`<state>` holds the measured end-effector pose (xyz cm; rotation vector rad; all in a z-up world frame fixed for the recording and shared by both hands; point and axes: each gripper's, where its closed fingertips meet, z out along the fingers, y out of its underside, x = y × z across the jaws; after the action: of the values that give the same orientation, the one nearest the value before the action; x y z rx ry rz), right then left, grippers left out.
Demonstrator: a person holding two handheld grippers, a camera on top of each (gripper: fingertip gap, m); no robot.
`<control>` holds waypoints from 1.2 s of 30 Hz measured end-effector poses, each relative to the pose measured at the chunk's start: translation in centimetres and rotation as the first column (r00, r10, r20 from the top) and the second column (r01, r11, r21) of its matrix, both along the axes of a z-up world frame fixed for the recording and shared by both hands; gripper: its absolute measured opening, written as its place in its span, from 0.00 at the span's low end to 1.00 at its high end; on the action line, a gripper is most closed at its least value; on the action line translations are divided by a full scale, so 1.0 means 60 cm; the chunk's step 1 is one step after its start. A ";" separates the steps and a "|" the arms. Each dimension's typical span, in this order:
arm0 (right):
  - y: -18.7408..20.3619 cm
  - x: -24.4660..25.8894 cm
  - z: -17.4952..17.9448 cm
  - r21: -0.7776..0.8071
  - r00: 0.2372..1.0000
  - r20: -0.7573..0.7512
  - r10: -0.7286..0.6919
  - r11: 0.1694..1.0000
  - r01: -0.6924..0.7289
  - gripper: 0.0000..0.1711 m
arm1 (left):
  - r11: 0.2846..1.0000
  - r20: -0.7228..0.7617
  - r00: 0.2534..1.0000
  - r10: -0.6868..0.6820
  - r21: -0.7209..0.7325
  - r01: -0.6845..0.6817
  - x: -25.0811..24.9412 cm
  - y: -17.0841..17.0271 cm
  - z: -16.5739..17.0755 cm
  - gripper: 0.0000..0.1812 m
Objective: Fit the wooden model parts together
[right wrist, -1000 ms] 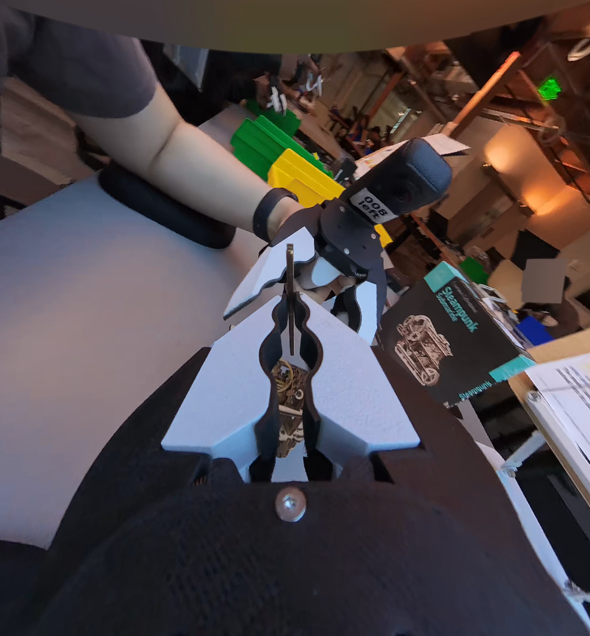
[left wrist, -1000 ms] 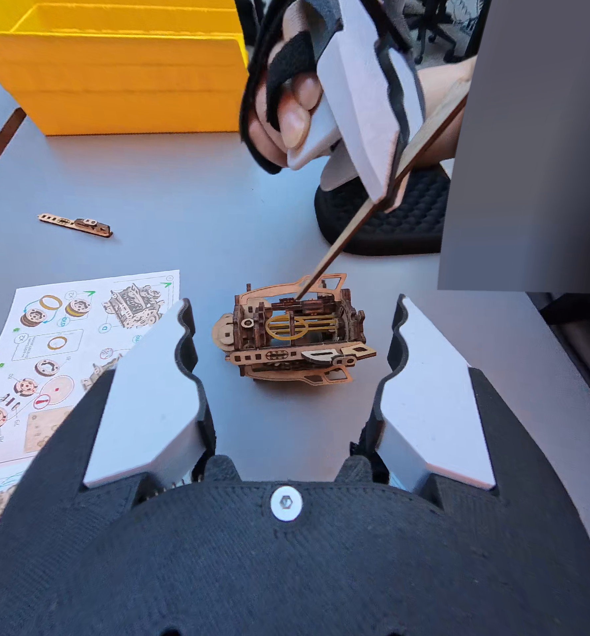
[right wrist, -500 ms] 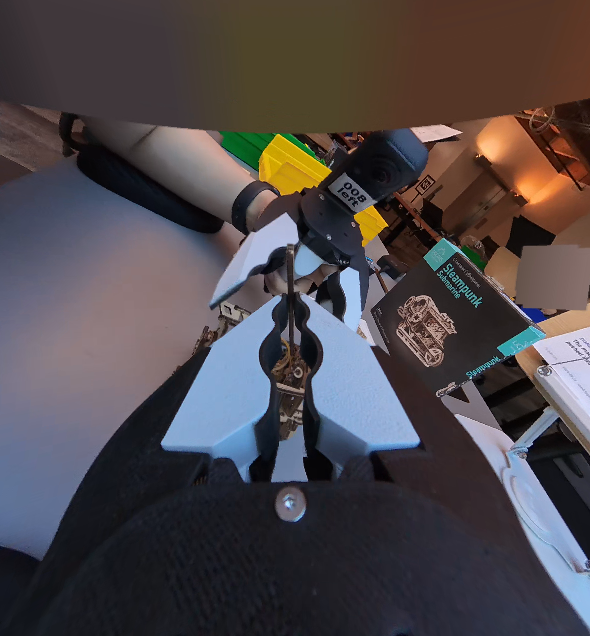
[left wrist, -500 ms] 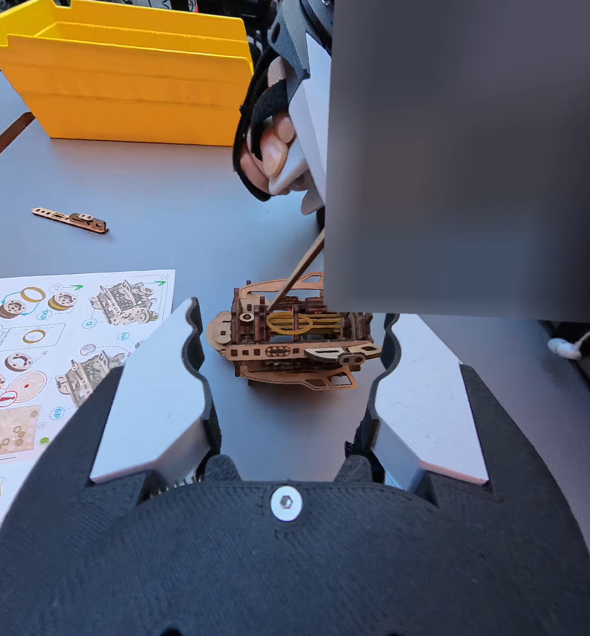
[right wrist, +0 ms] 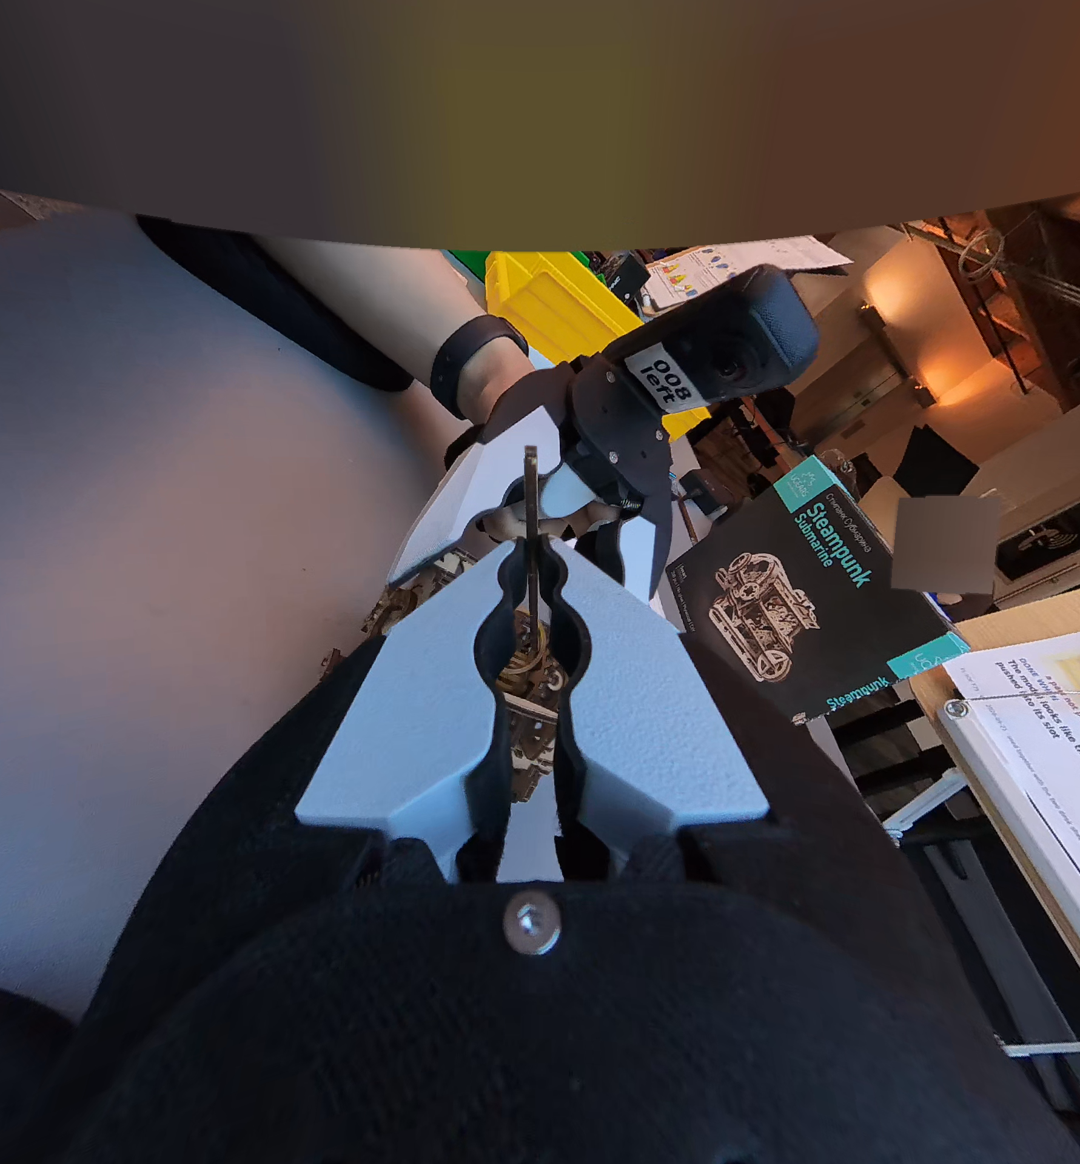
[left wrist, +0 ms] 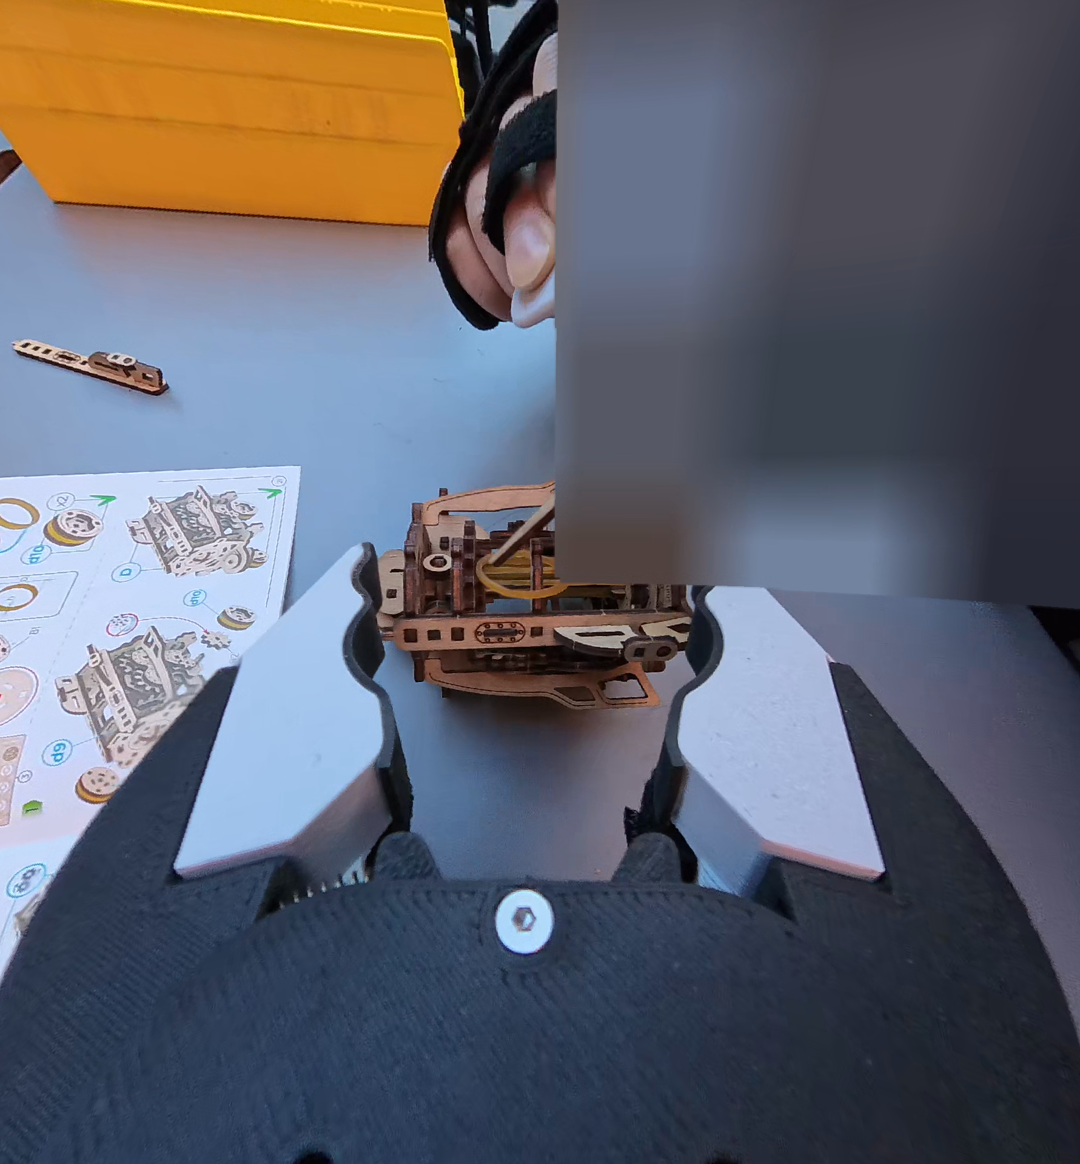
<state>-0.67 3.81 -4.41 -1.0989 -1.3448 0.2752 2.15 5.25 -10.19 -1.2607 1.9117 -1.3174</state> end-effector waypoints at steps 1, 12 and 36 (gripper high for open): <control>-0.001 0.000 0.001 0.006 1.000 -0.001 0.001 1.000 -0.001 0.00 | 1.000 -0.006 1.000 0.001 0.005 -0.001 0.000 0.000 -0.003 0.54; 0.005 0.001 -0.006 0.000 1.000 0.017 -0.015 1.000 0.015 0.00 | 1.000 -0.007 1.000 -0.015 -0.017 0.015 0.001 -0.006 -0.008 0.51; 0.005 0.015 -0.006 -0.076 1.000 -0.001 -0.012 0.997 0.012 0.00 | 1.000 -0.002 1.000 -0.022 -0.019 0.022 0.000 -0.006 -0.009 0.51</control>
<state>0.25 4.14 -4.75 -1.1694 -1.3350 0.3210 2.14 4.88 -10.71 -1.2536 1.9247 -1.3484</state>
